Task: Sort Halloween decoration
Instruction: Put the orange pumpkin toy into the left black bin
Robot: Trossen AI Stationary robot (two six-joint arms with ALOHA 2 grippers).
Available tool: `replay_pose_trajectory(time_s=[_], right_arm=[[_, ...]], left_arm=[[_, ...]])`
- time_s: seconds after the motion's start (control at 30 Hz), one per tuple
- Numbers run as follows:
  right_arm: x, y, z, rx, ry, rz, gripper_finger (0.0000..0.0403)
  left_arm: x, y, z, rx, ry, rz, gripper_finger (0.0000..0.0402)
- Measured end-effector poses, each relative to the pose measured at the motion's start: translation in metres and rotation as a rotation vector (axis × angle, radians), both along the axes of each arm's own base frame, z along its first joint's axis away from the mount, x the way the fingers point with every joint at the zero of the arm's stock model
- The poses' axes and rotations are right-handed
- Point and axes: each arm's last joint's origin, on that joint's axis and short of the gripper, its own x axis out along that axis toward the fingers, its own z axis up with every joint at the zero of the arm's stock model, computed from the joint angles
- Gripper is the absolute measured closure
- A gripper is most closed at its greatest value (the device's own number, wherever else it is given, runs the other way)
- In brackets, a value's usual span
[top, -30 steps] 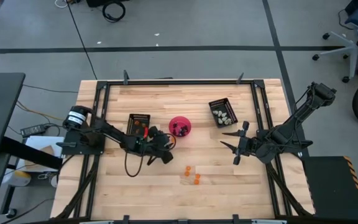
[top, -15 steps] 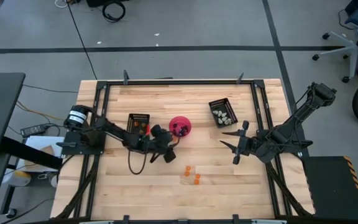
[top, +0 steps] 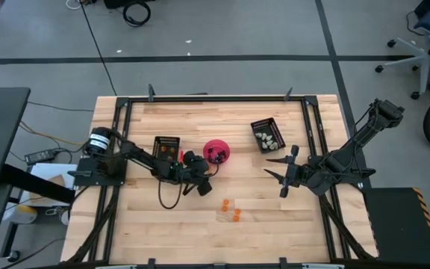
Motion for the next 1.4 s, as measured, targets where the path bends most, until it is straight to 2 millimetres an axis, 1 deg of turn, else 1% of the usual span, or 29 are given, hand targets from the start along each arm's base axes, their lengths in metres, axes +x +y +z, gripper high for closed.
replay_pose_trajectory(time_s=[0.17, 0.27, 0.33, 0.7, 0.8, 0.9, 1.1, 1.27, 1.4], right_arm=[[0.0, 0.0, 0.0, 0.0, 0.0, 0.0, 0.0236], [0.0, 0.0, 0.0, 0.0, 0.0, 0.0, 0.0236], [0.0, 0.0, 0.0, -0.001, 0.001, 0.0, 0.0236], [0.0, 0.0, 0.0, -0.002, 0.002, 0.0, 0.0236], [0.0, 0.0, 0.0, -0.002, 0.002, 0.0, 0.0236], [0.0, 0.0, 0.0, -0.002, 0.002, 0.0, 0.0236], [0.0, 0.0, -0.001, -0.004, 0.006, 0.0, 0.0236], [0.0, 0.0, 0.0, -0.001, 0.002, 0.0, 0.0236], [0.0, 0.0, 0.0, -0.003, 0.004, 0.0, 0.0236]], left_arm=[[0.01, -0.001, -0.006, 0.016, 0.004, 0.012, 0.0209], [0.011, -0.002, -0.007, 0.017, 0.013, 0.012, 0.0212], [0.011, -0.002, -0.007, 0.014, 0.02, 0.008, 0.022], [0.008, -0.003, -0.009, -0.004, 0.053, -0.019, 0.032], [0.007, -0.005, -0.004, -0.018, 0.049, -0.036, 0.0338], [0.002, -0.007, 0.004, -0.043, 0.074, -0.066, 0.0346], [-0.006, -0.009, 0.018, -0.105, 0.108, -0.119, 0.0348], [-0.006, -0.009, 0.028, -0.13, 0.077, -0.14, 0.0349], [-0.006, -0.009, 0.042, -0.105, 0.131, -0.147, 0.035]])
